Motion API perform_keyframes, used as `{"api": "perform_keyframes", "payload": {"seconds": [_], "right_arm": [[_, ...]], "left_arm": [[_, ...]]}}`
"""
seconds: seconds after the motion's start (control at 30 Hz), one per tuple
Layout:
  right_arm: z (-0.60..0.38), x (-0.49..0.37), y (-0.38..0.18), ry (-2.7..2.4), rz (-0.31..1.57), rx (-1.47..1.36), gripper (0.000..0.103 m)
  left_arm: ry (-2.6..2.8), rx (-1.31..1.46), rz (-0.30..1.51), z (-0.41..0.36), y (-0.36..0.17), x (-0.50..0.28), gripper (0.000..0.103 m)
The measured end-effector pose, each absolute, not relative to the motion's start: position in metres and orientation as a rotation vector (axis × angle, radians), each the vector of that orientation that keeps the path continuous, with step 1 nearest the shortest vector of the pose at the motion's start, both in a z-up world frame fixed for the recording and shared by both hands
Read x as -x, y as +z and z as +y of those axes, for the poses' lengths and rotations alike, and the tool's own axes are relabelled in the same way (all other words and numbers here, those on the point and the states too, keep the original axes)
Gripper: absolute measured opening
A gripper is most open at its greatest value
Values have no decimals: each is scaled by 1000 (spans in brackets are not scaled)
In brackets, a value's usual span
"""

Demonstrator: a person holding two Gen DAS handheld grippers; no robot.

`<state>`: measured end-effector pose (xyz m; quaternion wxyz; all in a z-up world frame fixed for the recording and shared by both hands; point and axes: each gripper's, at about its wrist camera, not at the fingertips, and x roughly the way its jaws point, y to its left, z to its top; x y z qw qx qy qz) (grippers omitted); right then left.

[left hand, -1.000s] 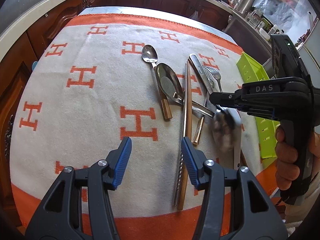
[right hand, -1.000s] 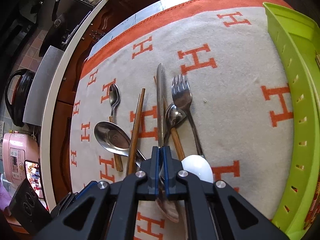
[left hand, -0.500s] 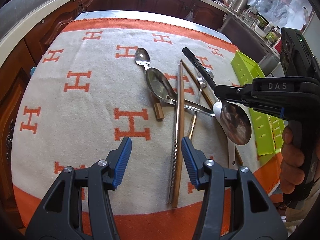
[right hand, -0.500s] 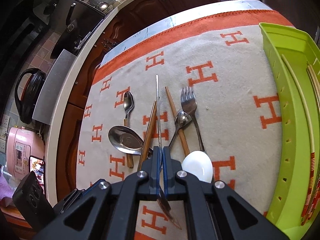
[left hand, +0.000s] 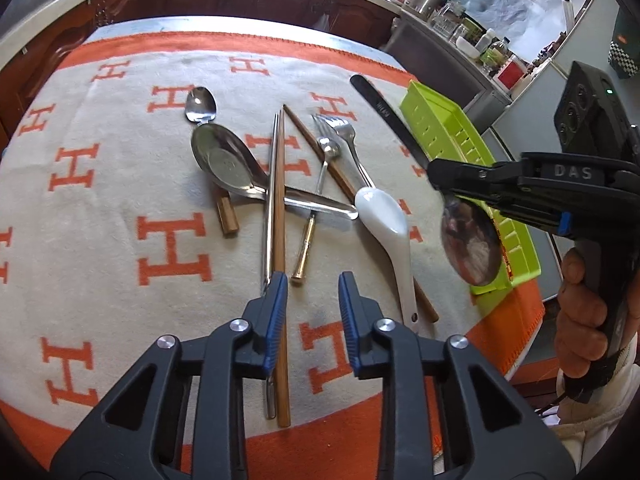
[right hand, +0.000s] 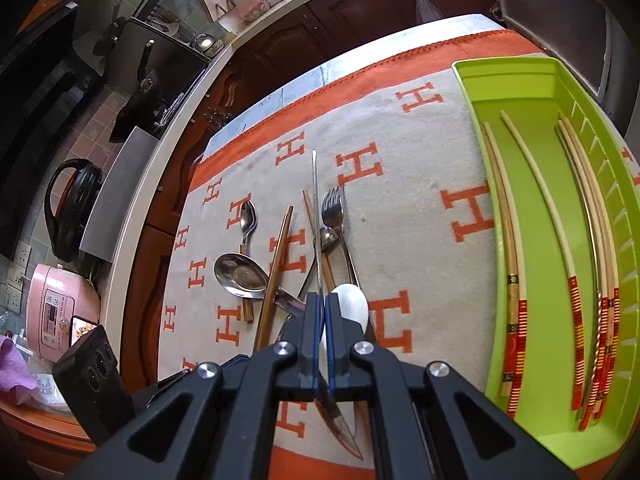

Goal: Organize utensils
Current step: 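Hold the steel spoon up with the right gripper while the left gripper grasps a wooden chopstick, then lower the spoon into the tray with the right gripper while the left gripper drops the wooden chopstick in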

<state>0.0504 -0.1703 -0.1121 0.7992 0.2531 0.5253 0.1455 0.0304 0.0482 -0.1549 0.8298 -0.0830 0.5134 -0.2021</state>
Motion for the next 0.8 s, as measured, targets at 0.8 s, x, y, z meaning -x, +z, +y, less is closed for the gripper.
{"api": "perform_keyframes", "payload": {"seconds": [0.8], "right_arm": [[-194, -34, -104, 324, 1080, -594, 2]], "left_arm": [[-284, 31, 1136, 29, -161, -35, 4]]}}
